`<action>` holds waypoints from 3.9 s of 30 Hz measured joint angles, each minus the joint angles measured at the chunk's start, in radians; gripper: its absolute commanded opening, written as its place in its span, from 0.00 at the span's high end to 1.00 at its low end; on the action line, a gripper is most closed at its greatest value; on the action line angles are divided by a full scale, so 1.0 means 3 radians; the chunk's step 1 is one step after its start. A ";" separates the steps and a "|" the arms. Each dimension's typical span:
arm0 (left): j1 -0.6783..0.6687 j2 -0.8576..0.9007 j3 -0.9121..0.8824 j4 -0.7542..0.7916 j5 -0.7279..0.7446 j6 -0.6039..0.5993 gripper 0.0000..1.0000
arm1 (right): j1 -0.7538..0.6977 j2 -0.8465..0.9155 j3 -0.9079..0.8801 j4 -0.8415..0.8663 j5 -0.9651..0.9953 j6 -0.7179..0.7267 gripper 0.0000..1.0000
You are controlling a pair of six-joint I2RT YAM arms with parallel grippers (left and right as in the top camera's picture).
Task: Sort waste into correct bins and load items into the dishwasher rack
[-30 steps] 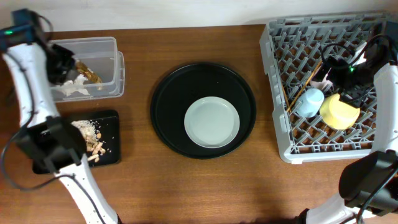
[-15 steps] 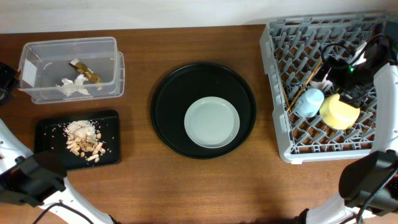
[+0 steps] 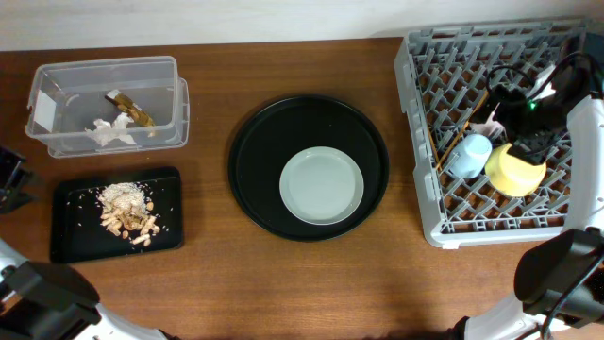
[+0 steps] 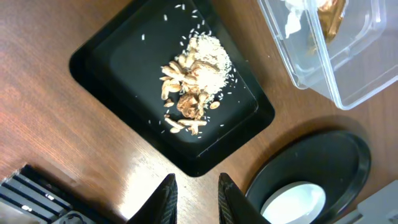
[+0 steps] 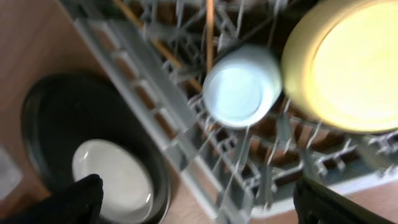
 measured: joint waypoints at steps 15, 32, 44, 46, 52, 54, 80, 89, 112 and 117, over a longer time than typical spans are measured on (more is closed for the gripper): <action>0.0046 -0.0048 -0.0001 0.0005 0.0071 0.0000 0.01 | 0.1690 0.0022 -0.0079 0.0141 0.0362 -0.0450 0.02; 0.0046 -0.0048 -0.0001 0.0006 0.0070 0.0000 0.01 | 0.2223 0.1147 -0.0160 0.0757 0.1136 -0.0165 0.28; 0.0046 -0.0048 -0.0001 0.0005 0.0070 0.0000 0.01 | 0.2223 0.1361 -0.0326 0.0970 0.0956 -0.0359 0.65; 0.0046 -0.0048 -0.0001 0.0006 0.0070 0.0000 0.01 | 0.2223 0.1352 -0.0407 0.1041 0.0891 -0.0365 0.87; 0.0046 -0.0048 -0.0003 0.0005 0.0070 0.0000 0.01 | 0.2220 0.1302 -0.0444 0.1015 0.0746 -0.0434 0.96; 0.0046 -0.0048 -0.0003 0.0005 0.0070 0.0000 0.01 | 0.2219 0.1303 -0.0409 0.0919 0.0717 -0.0431 0.96; 0.0046 -0.0048 -0.0003 0.0006 0.0070 0.0000 0.01 | 0.1156 0.1239 0.1825 0.0253 0.3677 0.0463 0.96; 0.0046 -0.0048 -0.0003 0.0006 0.0070 0.0000 0.01 | 0.1185 0.1239 0.1264 0.0843 0.3764 0.0324 0.96; 0.0046 -0.0048 -0.0003 0.0006 0.0070 0.0000 0.01 | 0.1726 0.1217 0.1204 0.0612 0.3786 0.0009 0.02; 0.0046 -0.0048 -0.0003 0.0006 0.0070 0.0000 0.01 | 0.1728 0.0860 0.1307 0.0154 0.3418 0.0231 0.02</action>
